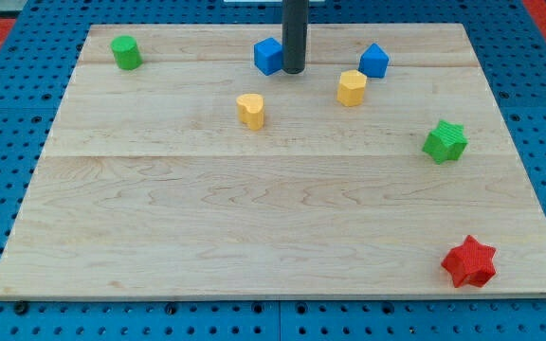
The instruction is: Place the yellow heart parallel to the blue triangle
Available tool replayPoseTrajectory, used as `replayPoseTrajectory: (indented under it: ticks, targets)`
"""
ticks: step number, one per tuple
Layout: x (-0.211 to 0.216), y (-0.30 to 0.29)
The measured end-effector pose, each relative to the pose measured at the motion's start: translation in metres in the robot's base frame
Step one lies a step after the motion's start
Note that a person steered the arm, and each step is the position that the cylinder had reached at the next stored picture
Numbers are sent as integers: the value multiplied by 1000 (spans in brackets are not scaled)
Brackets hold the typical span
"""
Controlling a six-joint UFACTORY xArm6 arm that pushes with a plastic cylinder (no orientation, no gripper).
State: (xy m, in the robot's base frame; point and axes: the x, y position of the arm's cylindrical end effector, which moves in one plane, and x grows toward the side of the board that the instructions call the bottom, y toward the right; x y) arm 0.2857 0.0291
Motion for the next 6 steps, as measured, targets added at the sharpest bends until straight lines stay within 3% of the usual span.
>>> replayPoseTrajectory:
  ticks: [2,5,6]
  targets:
    - [-45,102]
    - [59,125]
    - [97,88]
